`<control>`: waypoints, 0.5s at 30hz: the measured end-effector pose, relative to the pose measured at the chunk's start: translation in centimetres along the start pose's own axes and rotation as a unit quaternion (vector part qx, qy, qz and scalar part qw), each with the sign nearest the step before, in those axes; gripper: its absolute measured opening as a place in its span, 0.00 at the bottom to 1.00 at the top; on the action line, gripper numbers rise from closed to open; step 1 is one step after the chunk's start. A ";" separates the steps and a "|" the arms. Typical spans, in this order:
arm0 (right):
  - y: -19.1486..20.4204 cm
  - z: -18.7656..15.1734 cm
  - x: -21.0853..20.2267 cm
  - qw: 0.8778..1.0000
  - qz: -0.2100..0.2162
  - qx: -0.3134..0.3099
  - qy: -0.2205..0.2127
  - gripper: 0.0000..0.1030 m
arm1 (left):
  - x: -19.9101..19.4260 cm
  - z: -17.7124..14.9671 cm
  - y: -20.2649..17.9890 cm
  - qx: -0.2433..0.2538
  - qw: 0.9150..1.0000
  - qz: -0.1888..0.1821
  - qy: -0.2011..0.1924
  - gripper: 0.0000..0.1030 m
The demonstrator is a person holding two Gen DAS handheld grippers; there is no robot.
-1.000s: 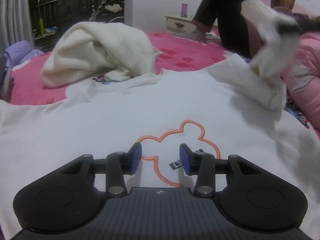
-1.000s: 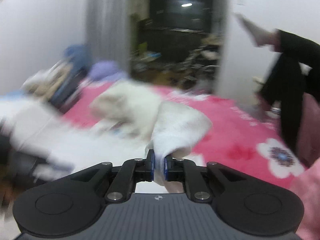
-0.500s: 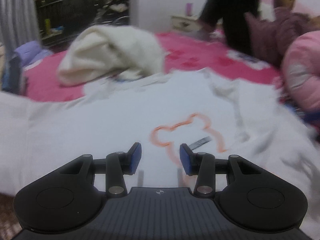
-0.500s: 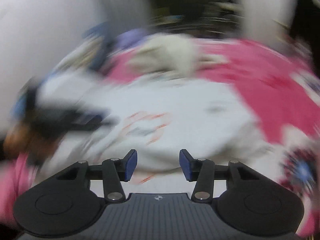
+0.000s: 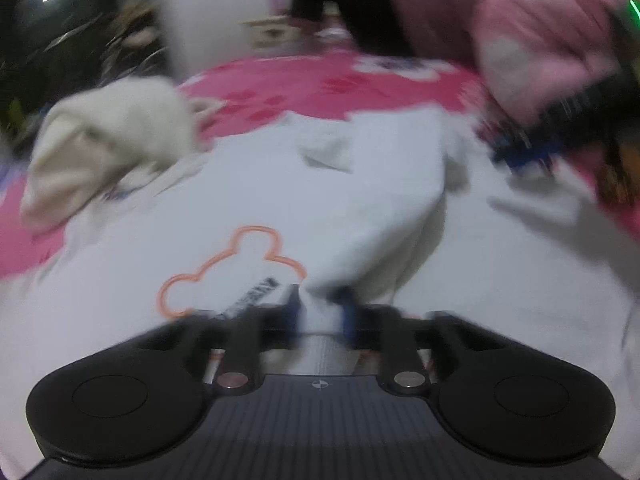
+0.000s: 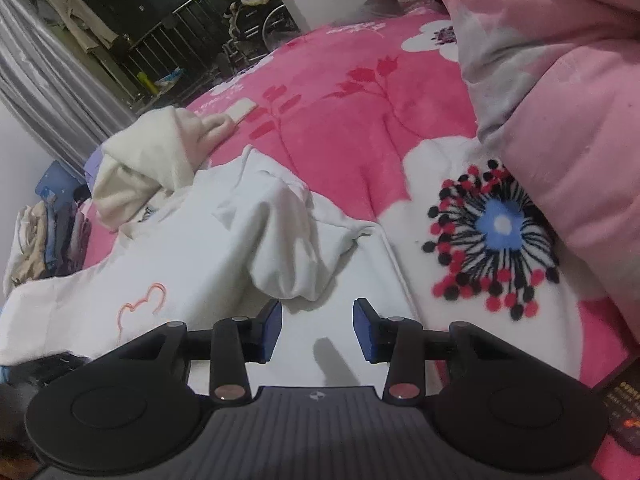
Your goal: Fold clothes
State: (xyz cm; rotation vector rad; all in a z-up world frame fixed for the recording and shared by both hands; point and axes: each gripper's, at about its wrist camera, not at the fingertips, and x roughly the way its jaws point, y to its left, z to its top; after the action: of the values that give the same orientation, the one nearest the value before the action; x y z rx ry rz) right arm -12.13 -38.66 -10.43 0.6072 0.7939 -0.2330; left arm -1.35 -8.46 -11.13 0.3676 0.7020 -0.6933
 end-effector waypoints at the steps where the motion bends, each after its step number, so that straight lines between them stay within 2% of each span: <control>1: 0.1 -0.1 0.1 1.000 -0.008 -0.009 -0.002 0.42 | -1.2 0.3 0.5 -0.005 1.000 0.007 -0.009 0.10; 5: 0.0 -0.2 0.2 0.999 -0.030 -0.045 -0.009 0.41 | -6.9 0.8 2.5 -0.007 0.999 0.017 -0.044 0.10; 7: -0.2 0.0 0.4 0.998 -0.031 -0.046 -0.010 0.41 | -9.6 0.1 3.2 0.016 0.999 0.011 -0.045 0.10; 11: 0.0 0.3 1.0 0.998 -0.035 -0.050 -0.005 0.41 | -10.8 -2.8 2.8 0.083 0.997 -0.006 0.008 0.11; 15: 1.1 0.8 1.5 0.997 -0.035 -0.062 -0.006 0.41 | -9.9 -5.7 1.2 0.129 0.987 -0.043 0.080 0.12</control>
State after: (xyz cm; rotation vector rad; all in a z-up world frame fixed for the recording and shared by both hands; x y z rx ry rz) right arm -10.14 -38.26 -10.63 0.4619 0.8126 -0.2499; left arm -8.75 -0.10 -8.22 0.6397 0.7850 -0.8456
